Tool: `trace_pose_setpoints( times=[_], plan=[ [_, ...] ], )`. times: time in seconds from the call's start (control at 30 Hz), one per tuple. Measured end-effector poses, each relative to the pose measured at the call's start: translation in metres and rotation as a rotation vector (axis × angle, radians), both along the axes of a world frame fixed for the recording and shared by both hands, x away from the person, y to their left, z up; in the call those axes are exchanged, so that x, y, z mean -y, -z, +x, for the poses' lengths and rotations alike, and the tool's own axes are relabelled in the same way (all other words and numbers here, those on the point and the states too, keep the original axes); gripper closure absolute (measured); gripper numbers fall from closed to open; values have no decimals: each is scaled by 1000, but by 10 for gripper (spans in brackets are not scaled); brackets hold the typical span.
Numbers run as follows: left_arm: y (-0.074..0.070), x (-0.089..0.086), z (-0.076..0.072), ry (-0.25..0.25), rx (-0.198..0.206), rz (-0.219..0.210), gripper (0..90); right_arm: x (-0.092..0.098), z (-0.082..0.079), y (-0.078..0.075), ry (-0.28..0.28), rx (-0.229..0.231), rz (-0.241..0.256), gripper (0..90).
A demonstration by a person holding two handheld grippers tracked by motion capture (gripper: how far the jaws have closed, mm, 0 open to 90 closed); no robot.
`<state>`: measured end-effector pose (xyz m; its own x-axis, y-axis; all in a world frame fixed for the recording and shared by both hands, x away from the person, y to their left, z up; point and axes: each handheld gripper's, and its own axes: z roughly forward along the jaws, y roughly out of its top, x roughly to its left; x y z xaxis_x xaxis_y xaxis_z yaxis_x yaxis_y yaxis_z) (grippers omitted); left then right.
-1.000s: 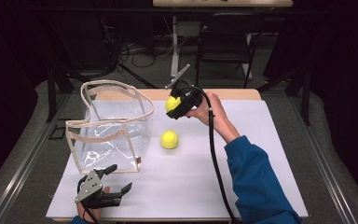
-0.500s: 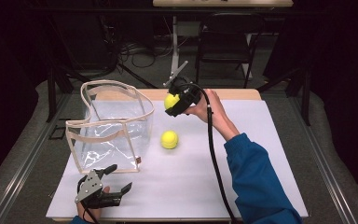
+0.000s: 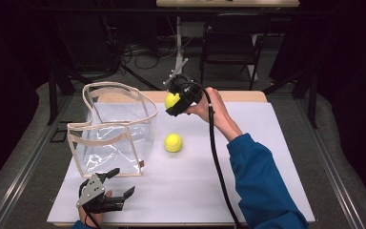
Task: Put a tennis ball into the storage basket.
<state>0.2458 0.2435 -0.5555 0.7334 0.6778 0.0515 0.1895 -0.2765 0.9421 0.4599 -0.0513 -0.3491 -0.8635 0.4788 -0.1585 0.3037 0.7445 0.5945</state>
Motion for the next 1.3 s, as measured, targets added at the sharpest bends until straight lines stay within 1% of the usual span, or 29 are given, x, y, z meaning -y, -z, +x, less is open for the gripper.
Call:
trace_pose_setpoints(
  times=[0.07,0.13,0.17,0.3,0.4,0.5,0.67,0.83,0.97,1.03,1.13,1.23,1.3],
  plan=[
    [0,1,0,1,-2,6,160,-1,0,-1,3,-3,-4,260],
    [0,1,0,1,-2,-2,160,-2,0,-3,0,4,-5,260],
    [0,0,0,0,-2,1,160,-3,0,-4,0,5,4,260],
    [0,0,0,0,1,0,160,-5,0,-7,-4,12,7,260],
    [0,1,0,-4,3,2,160,-6,0,-9,0,11,19,260],
    [0,1,0,-1,2,0,160,-8,-1,-10,-8,17,15,260],
    [0,1,0,-2,3,3,160,-11,-1,-12,-6,17,22,260],
    [0,1,0,0,3,1,160,-16,-2,-14,-16,26,26,262],
    [0,1,0,-4,5,1,160,-19,-3,-15,-20,29,42,261],
    [0,1,0,-1,4,-1,160,-21,-3,-16,-22,34,39,261],
    [0,1,0,-3,6,-1,160,-23,-4,-18,-24,39,50,261],
    [-1,0,0,-1,5,-3,160,-24,-5,-20,-31,47,46,260],
    [-1,0,0,-2,6,-3,160,-25,-5,-21,-29,47,58,261]
  ],
)
